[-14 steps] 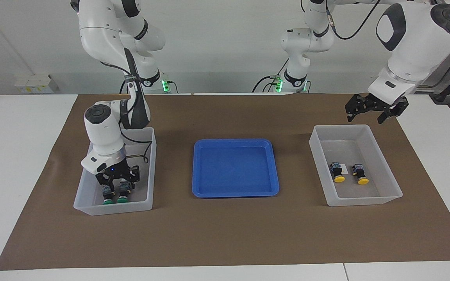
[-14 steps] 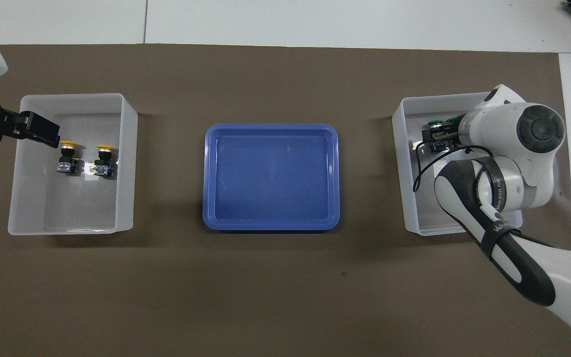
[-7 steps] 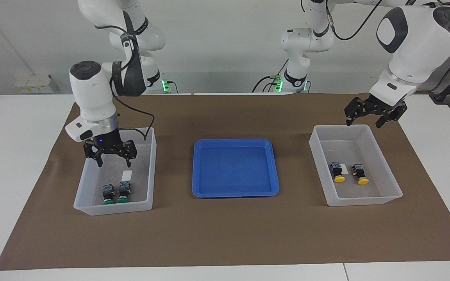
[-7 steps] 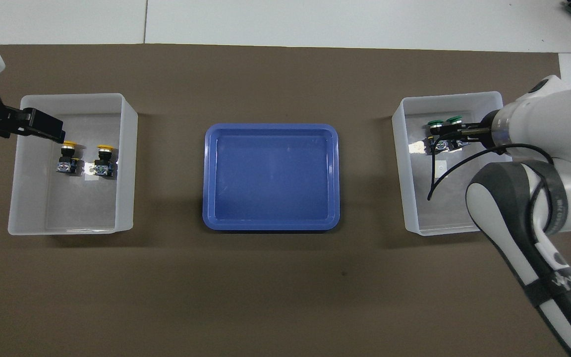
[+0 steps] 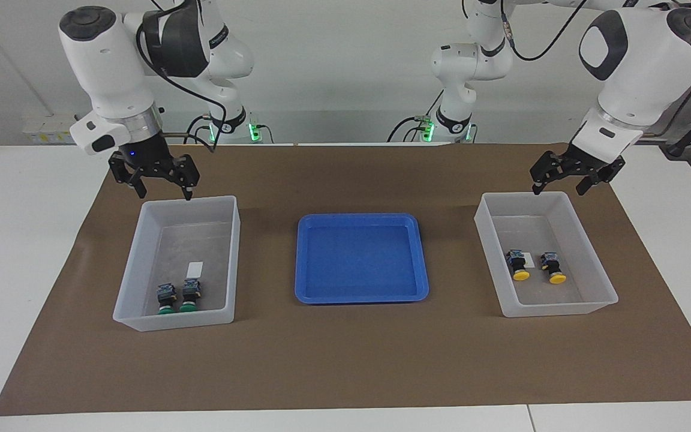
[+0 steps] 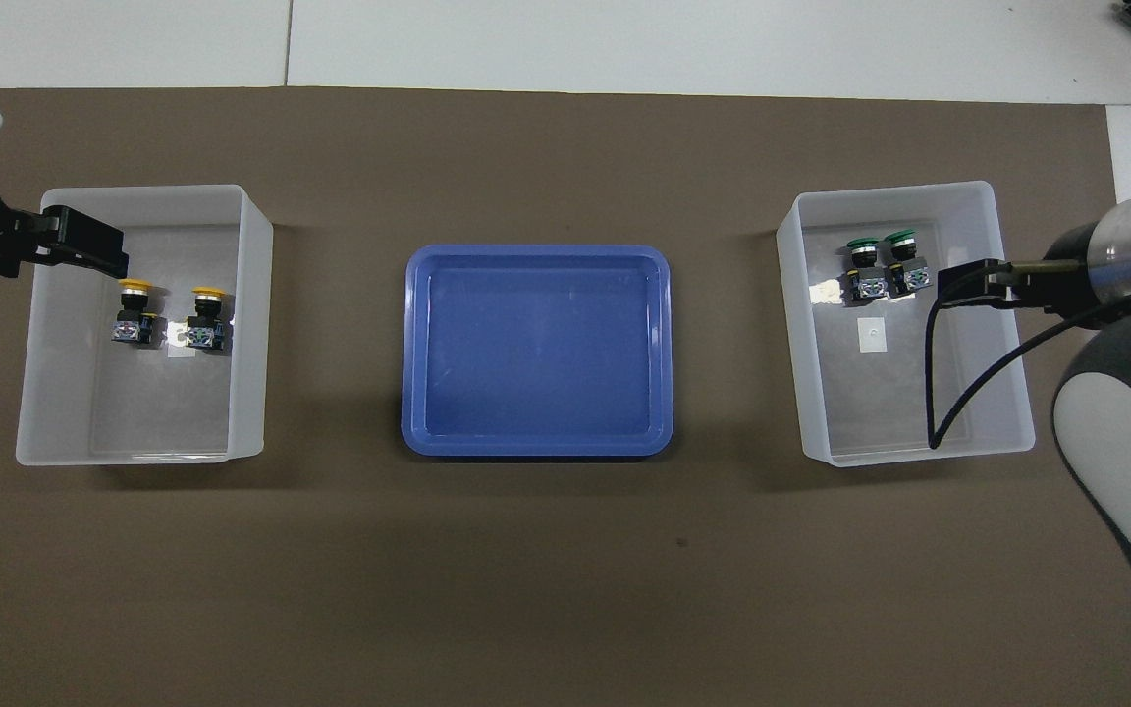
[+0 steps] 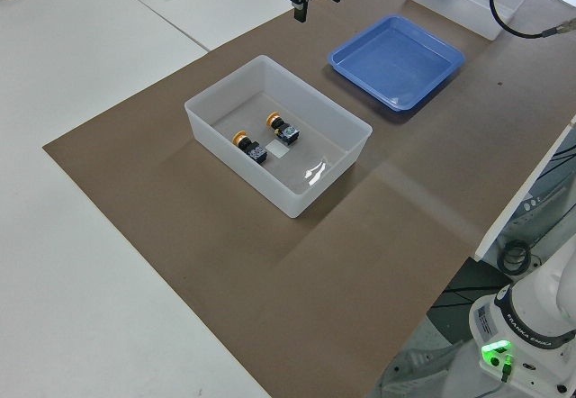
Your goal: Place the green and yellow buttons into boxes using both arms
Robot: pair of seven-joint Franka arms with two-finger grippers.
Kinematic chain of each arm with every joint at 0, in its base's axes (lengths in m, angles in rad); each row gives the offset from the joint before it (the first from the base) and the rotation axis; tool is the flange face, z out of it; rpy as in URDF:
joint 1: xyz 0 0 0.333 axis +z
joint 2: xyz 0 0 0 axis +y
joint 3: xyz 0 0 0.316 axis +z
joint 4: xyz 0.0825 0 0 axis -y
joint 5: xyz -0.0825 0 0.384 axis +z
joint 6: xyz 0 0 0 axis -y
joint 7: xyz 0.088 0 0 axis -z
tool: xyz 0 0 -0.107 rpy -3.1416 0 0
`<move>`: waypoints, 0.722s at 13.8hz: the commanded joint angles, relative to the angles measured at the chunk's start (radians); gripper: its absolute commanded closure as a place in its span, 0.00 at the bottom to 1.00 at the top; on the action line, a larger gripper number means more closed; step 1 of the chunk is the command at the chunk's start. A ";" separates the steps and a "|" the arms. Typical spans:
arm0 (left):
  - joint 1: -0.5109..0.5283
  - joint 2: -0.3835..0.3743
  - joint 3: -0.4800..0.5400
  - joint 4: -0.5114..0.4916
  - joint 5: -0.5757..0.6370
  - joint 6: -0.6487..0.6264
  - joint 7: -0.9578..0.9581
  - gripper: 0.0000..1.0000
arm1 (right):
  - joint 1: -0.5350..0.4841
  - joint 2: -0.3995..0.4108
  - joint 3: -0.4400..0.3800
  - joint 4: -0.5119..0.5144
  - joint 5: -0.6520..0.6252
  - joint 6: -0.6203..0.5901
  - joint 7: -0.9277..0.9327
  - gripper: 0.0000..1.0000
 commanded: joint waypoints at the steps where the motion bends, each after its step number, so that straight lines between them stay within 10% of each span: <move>1: 0.007 -0.035 0.000 -0.051 -0.012 0.029 0.001 0.00 | -0.008 0.024 0.007 0.055 0.020 -0.055 0.001 0.00; 10: -0.001 -0.048 0.000 -0.068 -0.009 0.017 -0.011 0.00 | -0.003 -0.019 0.013 0.002 0.049 -0.081 -0.005 0.00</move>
